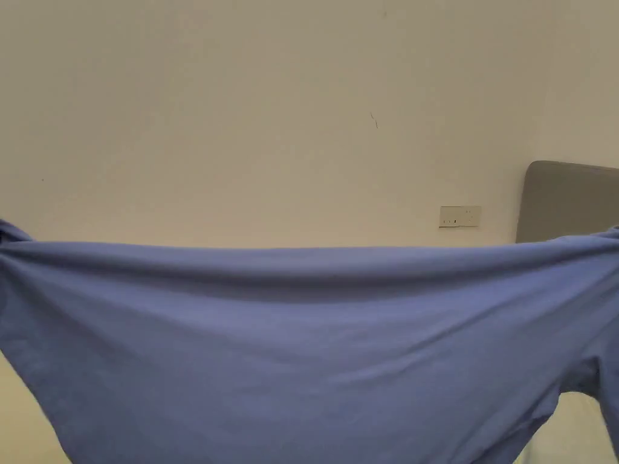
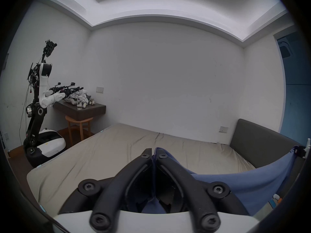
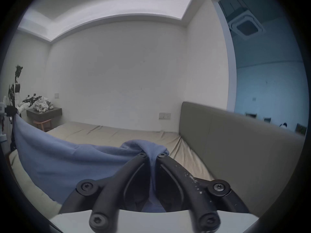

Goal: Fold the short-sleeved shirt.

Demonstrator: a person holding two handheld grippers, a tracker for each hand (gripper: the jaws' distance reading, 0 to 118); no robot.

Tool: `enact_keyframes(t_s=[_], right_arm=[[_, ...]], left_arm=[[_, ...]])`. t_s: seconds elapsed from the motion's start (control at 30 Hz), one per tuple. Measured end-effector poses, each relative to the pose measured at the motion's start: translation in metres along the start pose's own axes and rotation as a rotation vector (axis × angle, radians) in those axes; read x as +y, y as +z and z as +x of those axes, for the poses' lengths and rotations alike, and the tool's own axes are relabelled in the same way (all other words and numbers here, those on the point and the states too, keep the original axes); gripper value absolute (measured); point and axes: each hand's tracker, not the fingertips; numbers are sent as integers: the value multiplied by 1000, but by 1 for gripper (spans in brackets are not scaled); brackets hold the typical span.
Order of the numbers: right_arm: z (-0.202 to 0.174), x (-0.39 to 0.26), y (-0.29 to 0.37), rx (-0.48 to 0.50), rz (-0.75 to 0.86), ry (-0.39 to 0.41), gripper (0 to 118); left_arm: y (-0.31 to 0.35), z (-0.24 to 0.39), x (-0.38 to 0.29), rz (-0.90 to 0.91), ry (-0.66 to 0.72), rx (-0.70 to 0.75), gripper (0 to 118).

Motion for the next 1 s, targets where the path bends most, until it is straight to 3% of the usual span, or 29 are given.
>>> enact_keyframes(t_s=[0.1, 0.2, 0.33, 0.43, 0.53, 0.6, 0.87, 1.0], right_arm=[[2, 19, -46, -14, 12, -56, 7], [-8, 32, -96, -79, 52, -22, 7], [-14, 41, -166, -134, 80, -99, 7], [-22, 50, -217, -169, 127, -91, 7], [-25, 58, -258, -186, 141, -109, 7], [-28, 56, -277, -221, 167, -108, 7], [-32, -32, -351, -261, 128, -49, 7], [-37, -102, -358, -211, 56, -4, 7]], left_arm=[[-42, 13, 12, 36, -98, 43, 1], [-88, 25, 19, 48, -127, 56, 1], [-153, 43, 17, 89, -228, 131, 1], [-198, 53, 10, 106, -270, 155, 1], [-233, 61, 0, 118, -260, 167, 1], [-250, 61, -9, 130, -179, 133, 1], [-330, 82, -114, 64, -269, 142, 1], [-348, 84, -180, -23, -290, 134, 1]])
